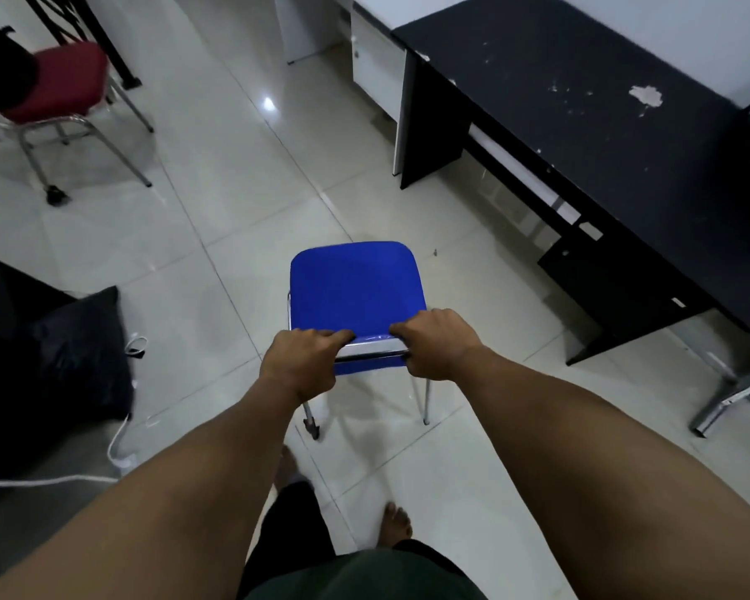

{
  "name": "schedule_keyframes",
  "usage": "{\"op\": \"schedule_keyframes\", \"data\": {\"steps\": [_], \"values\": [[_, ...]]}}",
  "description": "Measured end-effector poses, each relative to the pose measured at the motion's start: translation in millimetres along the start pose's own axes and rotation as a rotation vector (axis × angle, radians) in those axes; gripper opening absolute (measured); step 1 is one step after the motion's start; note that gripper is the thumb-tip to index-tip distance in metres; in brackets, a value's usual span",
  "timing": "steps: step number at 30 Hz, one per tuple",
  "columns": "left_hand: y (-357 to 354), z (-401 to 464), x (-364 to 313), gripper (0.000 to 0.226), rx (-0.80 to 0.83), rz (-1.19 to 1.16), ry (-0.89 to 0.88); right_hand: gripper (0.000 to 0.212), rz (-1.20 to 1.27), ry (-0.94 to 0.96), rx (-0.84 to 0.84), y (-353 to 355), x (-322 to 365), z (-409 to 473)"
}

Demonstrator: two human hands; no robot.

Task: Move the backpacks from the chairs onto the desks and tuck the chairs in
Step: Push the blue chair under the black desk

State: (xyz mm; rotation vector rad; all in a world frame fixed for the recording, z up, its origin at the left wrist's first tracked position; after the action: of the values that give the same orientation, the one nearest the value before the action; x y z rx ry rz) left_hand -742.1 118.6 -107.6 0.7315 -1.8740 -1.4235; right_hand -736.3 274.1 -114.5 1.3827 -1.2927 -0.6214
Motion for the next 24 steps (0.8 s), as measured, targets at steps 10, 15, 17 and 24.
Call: {"op": "schedule_keyframes", "data": {"steps": [10,15,17,24], "values": [[-29.5,-2.8,73.4,0.058,-0.053,0.007,-0.17,0.024,0.07,-0.133,-0.067,-21.5,58.8,36.3],[-42.8,1.2,131.9,0.06,-0.083,0.039,-0.264,0.026,0.089,-0.255,-0.125,-30.8,96.4,74.7],[-43.9,8.3,145.0,0.056,-0.01,0.027,-0.276,0.028,0.085,-0.288,-0.136,-26.7,100.5,85.6],[-41.3,36.1,199.5,0.06,0.038,0.024,-0.269,0.026,0.118,-0.385,-0.181,-12.8,121.9,131.9]]}}
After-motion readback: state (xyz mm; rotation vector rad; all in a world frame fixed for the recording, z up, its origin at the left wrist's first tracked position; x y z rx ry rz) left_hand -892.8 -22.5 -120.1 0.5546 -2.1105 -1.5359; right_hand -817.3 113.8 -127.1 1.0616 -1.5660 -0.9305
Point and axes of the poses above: each hand's wrist, its own z-axis towards the middle knuckle, its own y-axis out of the back of the hand, x = y × z, the point moved 8 cm from there along z, towards the middle knuckle, and after that the axes turned 11 degrees about z, right-handed, at the moved point
